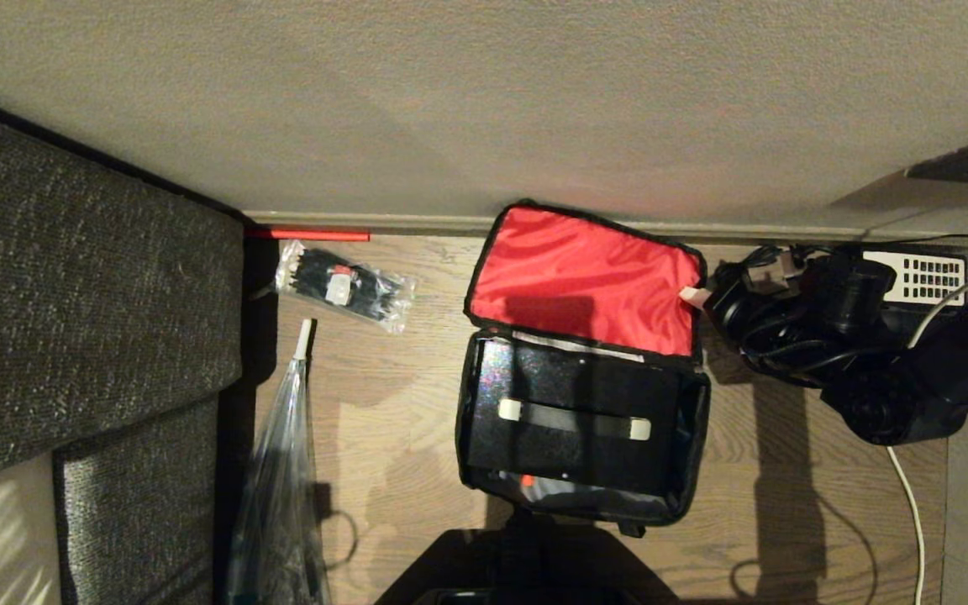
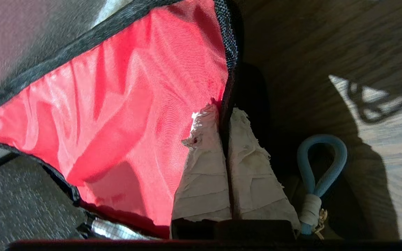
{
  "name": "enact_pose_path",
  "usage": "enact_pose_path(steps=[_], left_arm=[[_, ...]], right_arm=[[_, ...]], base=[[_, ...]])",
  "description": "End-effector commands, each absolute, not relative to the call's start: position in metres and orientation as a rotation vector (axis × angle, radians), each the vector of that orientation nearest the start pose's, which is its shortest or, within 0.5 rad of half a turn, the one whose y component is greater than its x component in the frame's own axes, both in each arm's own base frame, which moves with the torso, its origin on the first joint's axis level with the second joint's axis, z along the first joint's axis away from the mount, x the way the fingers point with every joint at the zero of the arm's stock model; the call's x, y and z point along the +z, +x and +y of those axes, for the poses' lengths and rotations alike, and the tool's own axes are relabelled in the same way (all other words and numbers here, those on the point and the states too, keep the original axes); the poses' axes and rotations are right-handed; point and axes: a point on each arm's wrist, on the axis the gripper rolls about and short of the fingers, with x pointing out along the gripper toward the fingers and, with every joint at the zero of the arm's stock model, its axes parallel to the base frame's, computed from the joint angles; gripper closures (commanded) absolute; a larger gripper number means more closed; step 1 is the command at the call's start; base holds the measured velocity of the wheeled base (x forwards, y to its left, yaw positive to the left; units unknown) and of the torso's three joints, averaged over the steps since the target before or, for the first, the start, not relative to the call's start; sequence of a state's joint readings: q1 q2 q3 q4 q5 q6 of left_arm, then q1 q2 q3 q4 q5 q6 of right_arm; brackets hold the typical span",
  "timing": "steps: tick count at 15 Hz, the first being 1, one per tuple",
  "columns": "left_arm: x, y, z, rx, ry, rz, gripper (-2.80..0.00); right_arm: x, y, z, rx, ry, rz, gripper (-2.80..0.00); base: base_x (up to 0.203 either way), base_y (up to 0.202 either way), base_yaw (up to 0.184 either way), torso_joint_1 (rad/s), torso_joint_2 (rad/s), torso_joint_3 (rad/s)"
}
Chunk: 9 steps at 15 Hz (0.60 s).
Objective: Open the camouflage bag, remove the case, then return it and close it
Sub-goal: Close the top of the storage box
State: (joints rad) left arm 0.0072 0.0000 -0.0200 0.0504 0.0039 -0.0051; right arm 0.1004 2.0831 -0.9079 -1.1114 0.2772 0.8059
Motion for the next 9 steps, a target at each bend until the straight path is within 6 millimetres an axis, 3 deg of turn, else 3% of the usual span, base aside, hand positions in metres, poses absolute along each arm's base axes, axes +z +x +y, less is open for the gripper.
enact_pose_path(steps=[1, 4, 7, 9], left_arm=[[0.076, -0.024, 0.0, 0.012, -0.006, 0.031, 0.0], [0.076, -0.024, 0.0, 0.012, -0.005, 0.031, 0.0], [0.076, -0.024, 0.0, 0.012, -0.005, 0.031, 0.0], [0.076, -0.024, 0.0, 0.012, -0.005, 0.031, 0.0]], right_arm=[[0.131, 0.374, 0.044, 0.354, 0.788, 0.204, 0.0], [0.14, 0.36, 0.044, 0.416, 0.729, 0.197, 0.0], [0.136, 0.341, 0.044, 0.478, 0.63, 0.218, 0.0], [0.137, 0.339, 0.044, 0.493, 0.619, 0.212, 0.0]], base=[[0.0, 0.0, 0.0, 0.0, 0.0, 0.0], [0.0, 0.0, 0.0, 0.0, 0.0, 0.0], [0.0, 0.0, 0.0, 0.0, 0.0, 0.0], [0.0, 0.0, 0.0, 0.0, 0.0, 0.0]])
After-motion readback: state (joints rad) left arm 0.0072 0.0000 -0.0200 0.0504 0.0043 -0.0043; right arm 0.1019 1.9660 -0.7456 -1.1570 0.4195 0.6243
